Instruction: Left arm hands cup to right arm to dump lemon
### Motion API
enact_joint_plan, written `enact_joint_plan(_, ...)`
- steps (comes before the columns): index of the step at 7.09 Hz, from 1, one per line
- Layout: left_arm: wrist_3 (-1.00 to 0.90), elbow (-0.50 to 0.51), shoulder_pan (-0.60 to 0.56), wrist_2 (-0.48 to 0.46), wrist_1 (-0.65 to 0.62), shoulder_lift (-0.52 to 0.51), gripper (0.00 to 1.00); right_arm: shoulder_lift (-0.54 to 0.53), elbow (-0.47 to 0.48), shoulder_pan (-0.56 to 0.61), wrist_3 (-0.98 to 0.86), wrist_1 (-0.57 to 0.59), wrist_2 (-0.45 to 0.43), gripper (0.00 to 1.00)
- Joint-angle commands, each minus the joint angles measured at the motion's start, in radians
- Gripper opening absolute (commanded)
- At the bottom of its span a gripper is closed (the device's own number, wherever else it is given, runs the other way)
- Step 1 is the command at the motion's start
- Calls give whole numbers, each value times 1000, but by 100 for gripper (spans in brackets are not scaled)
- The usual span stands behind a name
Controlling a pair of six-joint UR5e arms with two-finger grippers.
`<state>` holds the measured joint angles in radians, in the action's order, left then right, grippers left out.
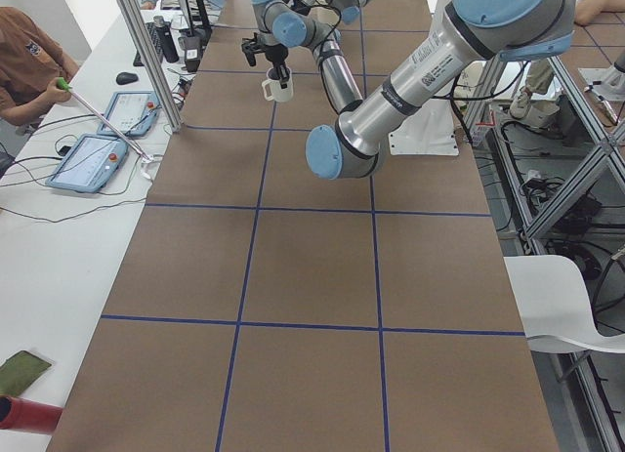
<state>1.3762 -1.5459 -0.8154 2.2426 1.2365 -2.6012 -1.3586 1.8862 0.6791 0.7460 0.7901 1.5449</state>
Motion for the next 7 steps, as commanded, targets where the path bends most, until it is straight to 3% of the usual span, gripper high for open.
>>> enact_joint_plan(1,76,58,1,-15,-2,-49,0,53,10,-223,3,-2,-347,99)
enact_joint_plan(2,76,60,1,-15,-2,-56,0,71,7,-293,4,-2,-453,99)
enact_joint_plan(7,86,55,2,-14,-6,-91,0,142,-10,-411,29,0,-606,98)
